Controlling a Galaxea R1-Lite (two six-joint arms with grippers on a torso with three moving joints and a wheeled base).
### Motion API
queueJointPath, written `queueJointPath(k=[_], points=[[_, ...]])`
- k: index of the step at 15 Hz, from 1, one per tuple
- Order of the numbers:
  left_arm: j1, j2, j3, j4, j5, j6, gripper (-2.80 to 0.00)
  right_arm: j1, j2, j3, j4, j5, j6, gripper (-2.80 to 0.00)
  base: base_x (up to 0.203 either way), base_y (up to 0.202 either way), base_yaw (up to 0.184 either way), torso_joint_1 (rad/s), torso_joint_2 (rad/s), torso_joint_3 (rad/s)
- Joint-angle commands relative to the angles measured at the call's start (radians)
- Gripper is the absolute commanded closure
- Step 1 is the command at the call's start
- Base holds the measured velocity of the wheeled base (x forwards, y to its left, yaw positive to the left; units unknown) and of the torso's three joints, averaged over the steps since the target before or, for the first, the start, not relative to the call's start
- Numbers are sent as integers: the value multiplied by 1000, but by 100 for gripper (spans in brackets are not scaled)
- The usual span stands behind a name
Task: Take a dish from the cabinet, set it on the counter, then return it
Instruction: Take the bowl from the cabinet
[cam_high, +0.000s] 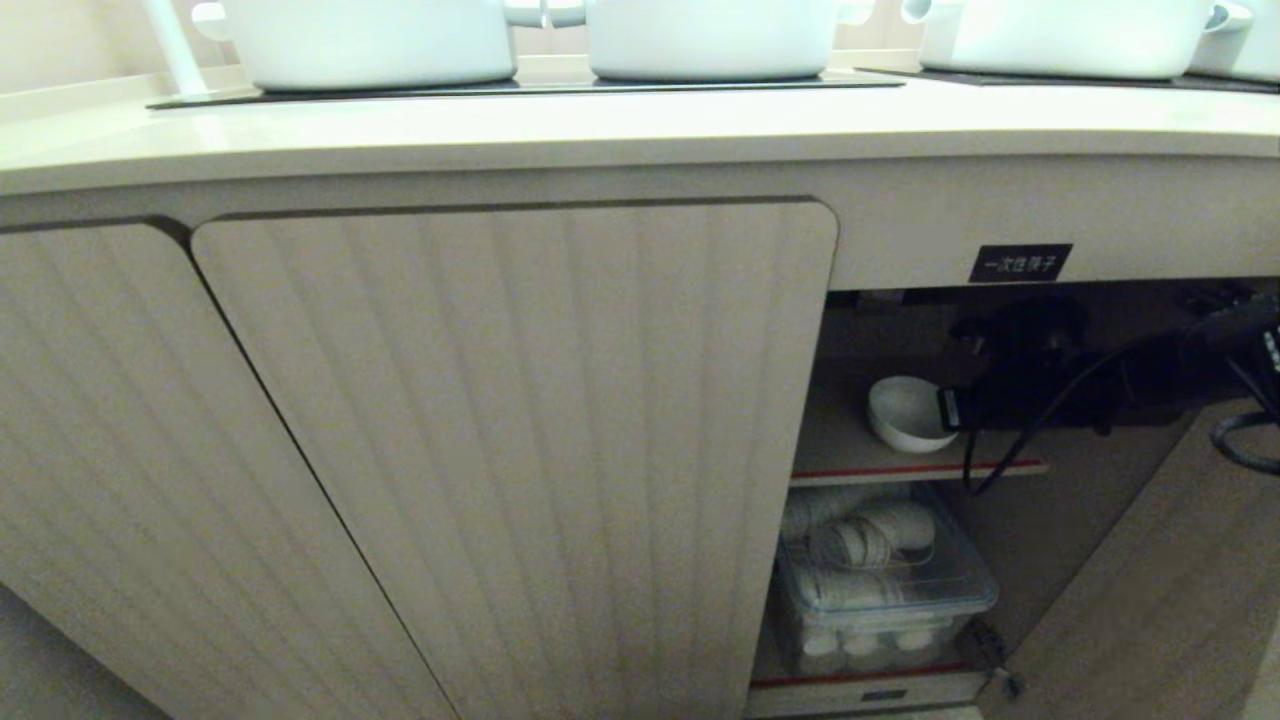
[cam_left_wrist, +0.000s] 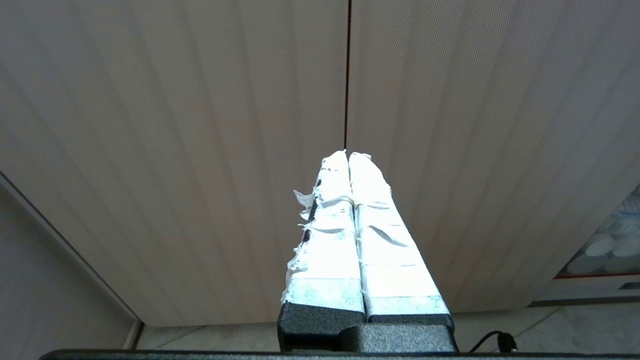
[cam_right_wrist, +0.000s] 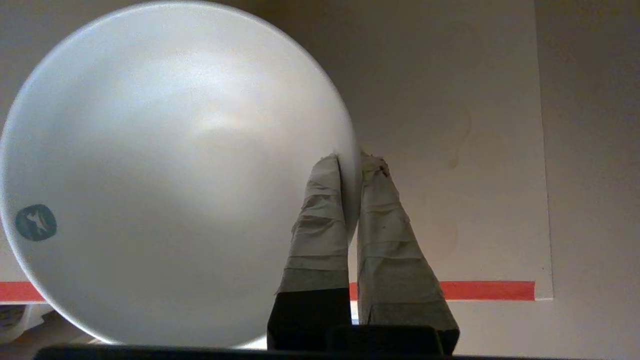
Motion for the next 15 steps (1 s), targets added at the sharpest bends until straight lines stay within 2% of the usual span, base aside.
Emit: queueJointPath(k=[1,8,15], points=[[0,0,0,0,0,0,0,0,-16,41,-28,1,-1,0,0,0,0,0,0,0],[0,0,0,0,1,0,0,10,-78,233,-212,1,-2,0,0,0,0,0,0,0],[0,0,0,0,0,0,0,11,-104,320,-349,1,-1,0,0,0,0,0,0,0]])
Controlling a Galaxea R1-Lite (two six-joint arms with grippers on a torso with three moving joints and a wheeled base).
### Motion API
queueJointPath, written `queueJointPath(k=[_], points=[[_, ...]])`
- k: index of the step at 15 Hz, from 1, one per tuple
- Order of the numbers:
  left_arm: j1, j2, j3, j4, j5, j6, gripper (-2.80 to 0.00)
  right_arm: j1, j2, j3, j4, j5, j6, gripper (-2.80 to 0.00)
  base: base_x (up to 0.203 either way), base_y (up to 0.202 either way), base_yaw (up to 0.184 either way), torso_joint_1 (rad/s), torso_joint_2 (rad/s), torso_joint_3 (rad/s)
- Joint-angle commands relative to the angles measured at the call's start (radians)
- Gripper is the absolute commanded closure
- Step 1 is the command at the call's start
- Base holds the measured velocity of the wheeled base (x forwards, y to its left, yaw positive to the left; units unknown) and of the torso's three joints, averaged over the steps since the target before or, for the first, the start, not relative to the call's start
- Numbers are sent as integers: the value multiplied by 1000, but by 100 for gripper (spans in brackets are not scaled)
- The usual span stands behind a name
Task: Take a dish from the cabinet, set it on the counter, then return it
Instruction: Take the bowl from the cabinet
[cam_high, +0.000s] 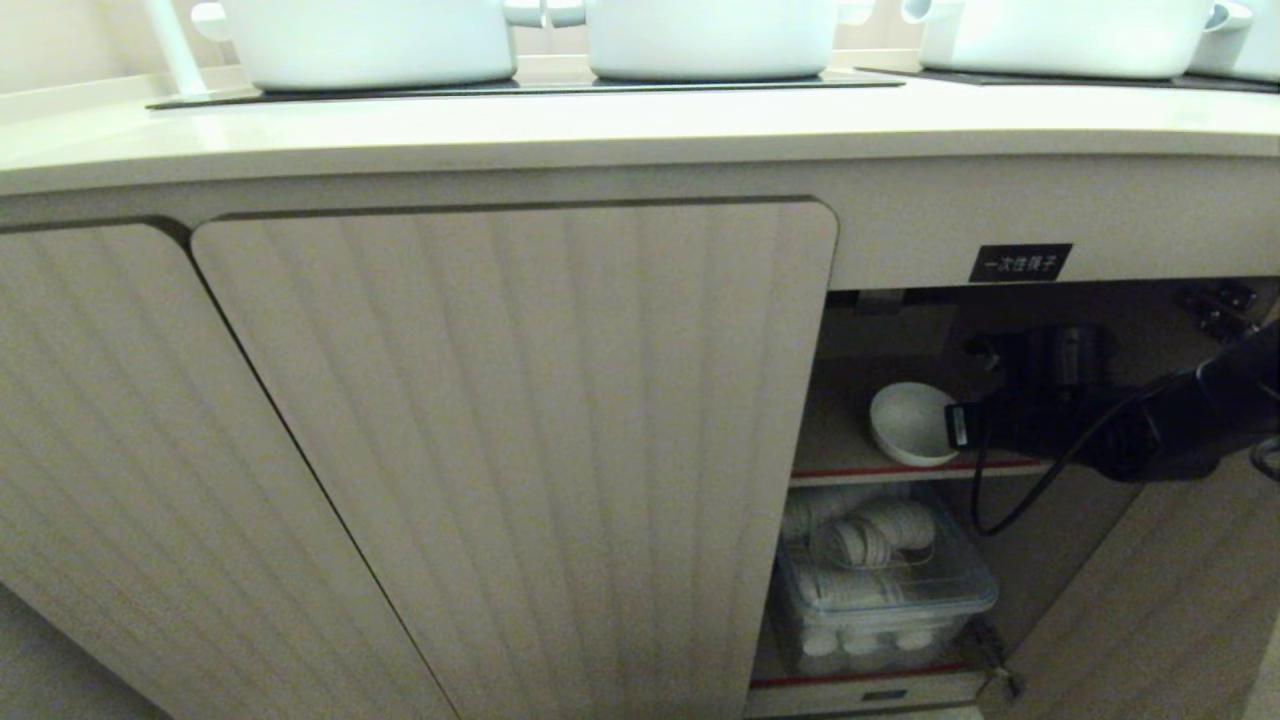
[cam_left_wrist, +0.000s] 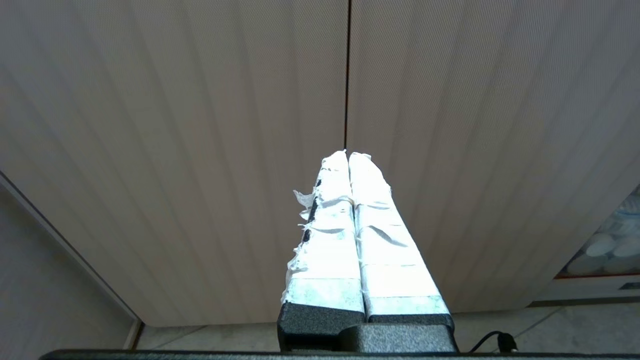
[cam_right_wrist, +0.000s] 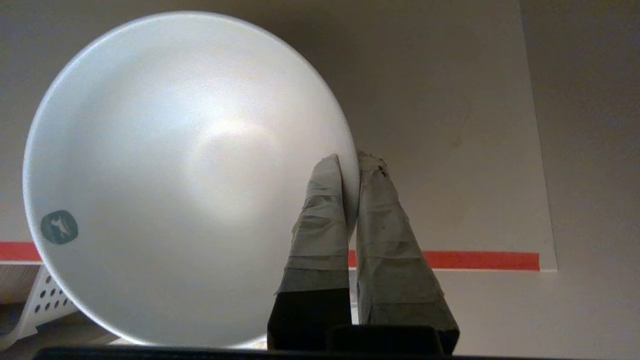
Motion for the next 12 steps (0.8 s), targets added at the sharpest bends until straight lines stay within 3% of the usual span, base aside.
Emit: queueJointPath(k=[1,12], points=[[0,0,0,0,0,0,0,-1,-13,28,-17,1,-1,0,0,0,0,0,0,0],[0,0,0,0,-1,0,0,2,-49,175,-156,2,-2,0,0,0,0,0,0,0]])
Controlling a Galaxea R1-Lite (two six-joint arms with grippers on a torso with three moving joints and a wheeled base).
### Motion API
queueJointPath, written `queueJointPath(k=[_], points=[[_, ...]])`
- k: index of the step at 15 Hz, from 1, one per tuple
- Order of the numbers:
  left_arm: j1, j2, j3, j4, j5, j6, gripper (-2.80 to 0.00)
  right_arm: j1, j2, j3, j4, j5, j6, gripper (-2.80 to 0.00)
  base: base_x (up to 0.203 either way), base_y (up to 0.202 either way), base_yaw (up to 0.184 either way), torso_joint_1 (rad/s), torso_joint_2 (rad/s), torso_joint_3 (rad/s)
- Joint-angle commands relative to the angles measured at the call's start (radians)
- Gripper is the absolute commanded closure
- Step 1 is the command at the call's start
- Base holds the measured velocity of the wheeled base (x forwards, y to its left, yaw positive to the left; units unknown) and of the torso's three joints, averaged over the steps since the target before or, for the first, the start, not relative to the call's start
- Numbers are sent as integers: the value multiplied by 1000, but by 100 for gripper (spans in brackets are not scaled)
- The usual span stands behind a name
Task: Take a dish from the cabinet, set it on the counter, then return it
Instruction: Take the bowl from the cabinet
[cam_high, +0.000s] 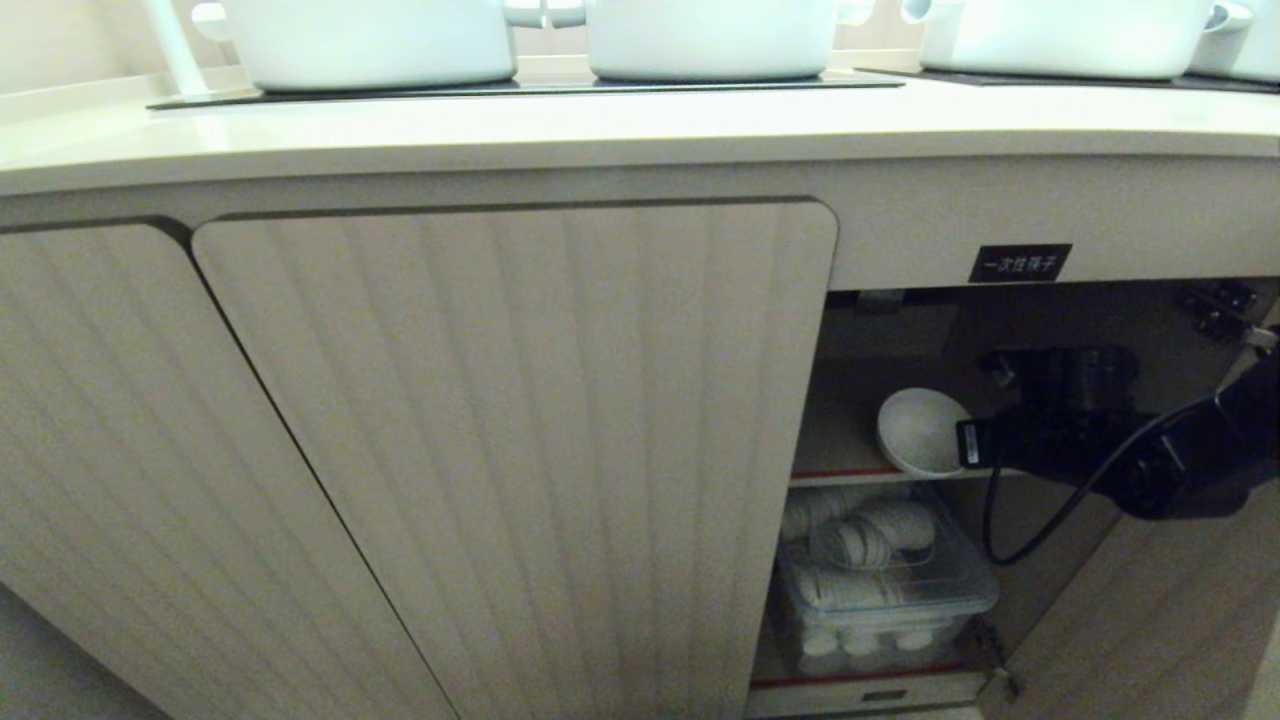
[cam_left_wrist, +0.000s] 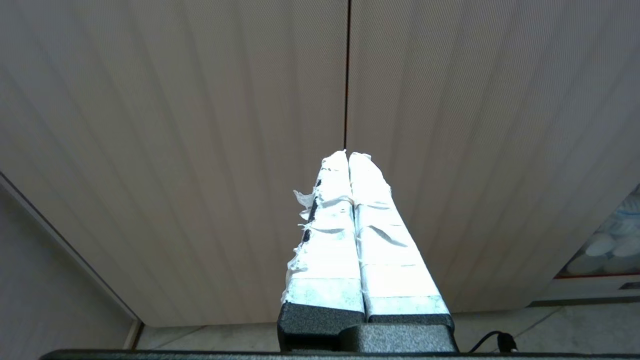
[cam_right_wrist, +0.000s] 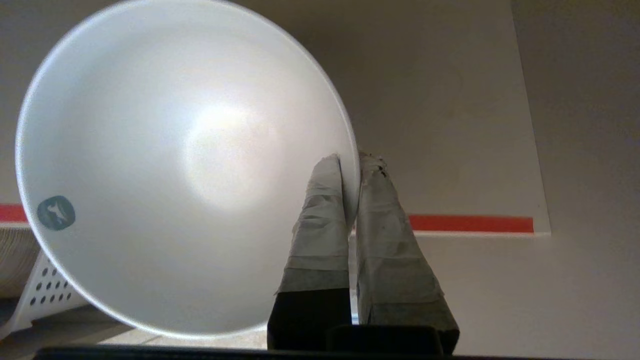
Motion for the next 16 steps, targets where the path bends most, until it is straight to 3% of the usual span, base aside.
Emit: queueJointPath(k=[1,16], points=[[0,0,0,0,1,0,0,0,-9,18,-13,2,0,0,0,0,0,0,0,0],[0,0,0,0,0,0,0,0,-93,167,-94,3,0,0,0,0,0,0,0,0]])
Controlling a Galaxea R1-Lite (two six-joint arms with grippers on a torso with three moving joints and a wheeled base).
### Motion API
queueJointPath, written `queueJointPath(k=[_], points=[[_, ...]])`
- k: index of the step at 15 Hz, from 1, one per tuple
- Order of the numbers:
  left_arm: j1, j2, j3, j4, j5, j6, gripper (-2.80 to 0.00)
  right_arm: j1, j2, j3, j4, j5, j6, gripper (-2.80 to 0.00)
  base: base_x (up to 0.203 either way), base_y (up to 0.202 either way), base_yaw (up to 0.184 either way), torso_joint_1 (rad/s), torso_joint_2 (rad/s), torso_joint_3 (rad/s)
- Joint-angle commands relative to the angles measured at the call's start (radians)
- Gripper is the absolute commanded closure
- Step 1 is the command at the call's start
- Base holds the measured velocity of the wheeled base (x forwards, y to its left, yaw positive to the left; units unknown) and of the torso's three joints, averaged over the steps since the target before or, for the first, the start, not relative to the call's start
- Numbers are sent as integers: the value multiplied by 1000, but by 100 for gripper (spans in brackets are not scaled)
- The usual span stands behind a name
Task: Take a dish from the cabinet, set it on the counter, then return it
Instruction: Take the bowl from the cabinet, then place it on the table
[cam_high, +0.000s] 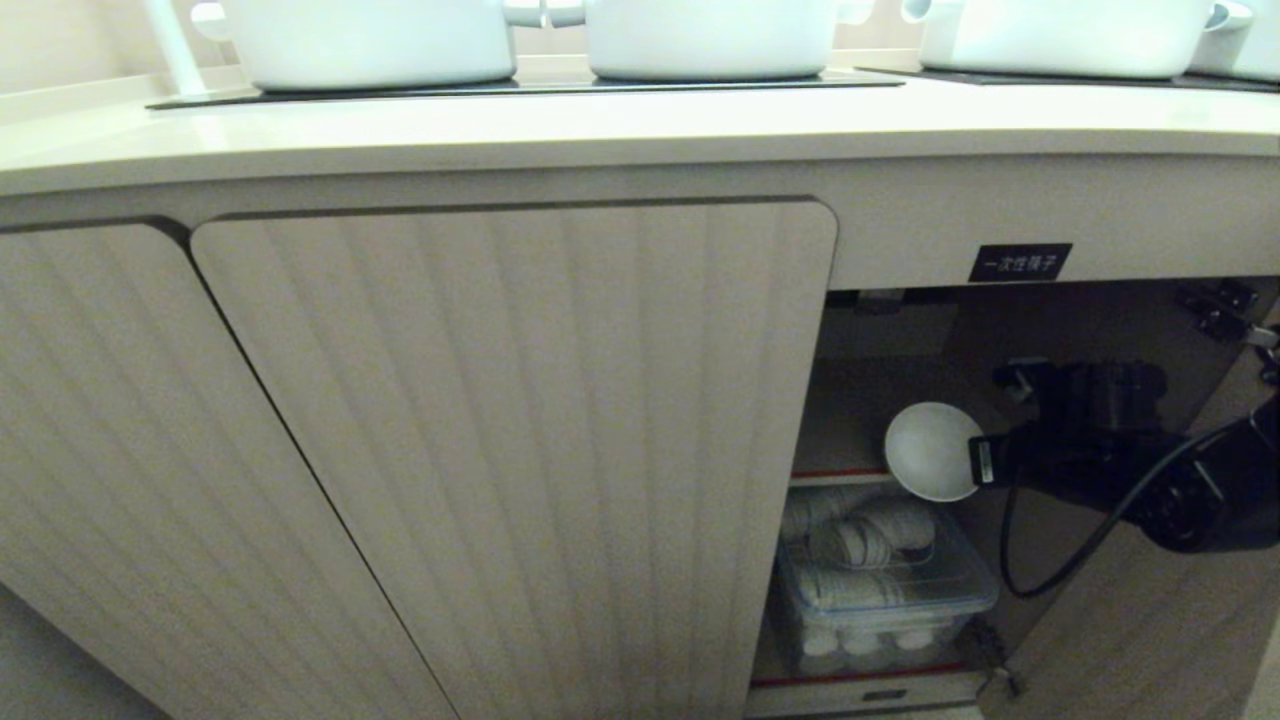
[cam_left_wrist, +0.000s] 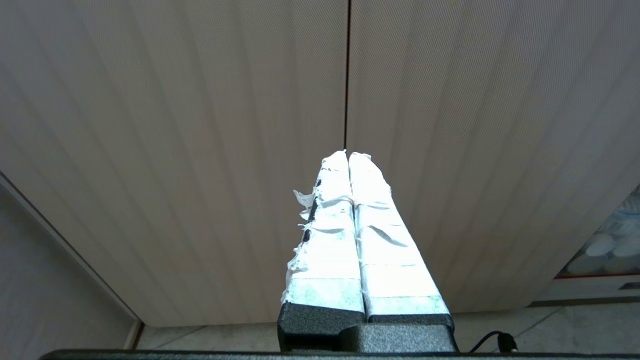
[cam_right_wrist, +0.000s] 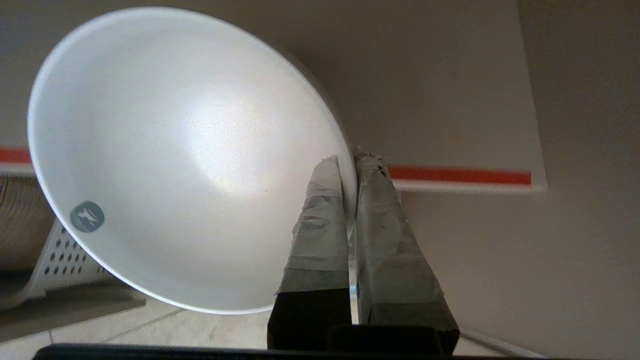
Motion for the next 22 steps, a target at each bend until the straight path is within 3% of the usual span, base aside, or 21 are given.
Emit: queueJointPath(k=[1,8,22], points=[[0,0,0,0,1,0,0,0,-17,28,-17,0,0,0,0,0,0,0,0,0],[0,0,0,0,0,0,0,0,-40,76,-16,2,8,0,0,0,0,0,0,0],[0,0,0,0,1,0,0,2,-174,323,88,28,8,0,0,0,0,0,0,0]])
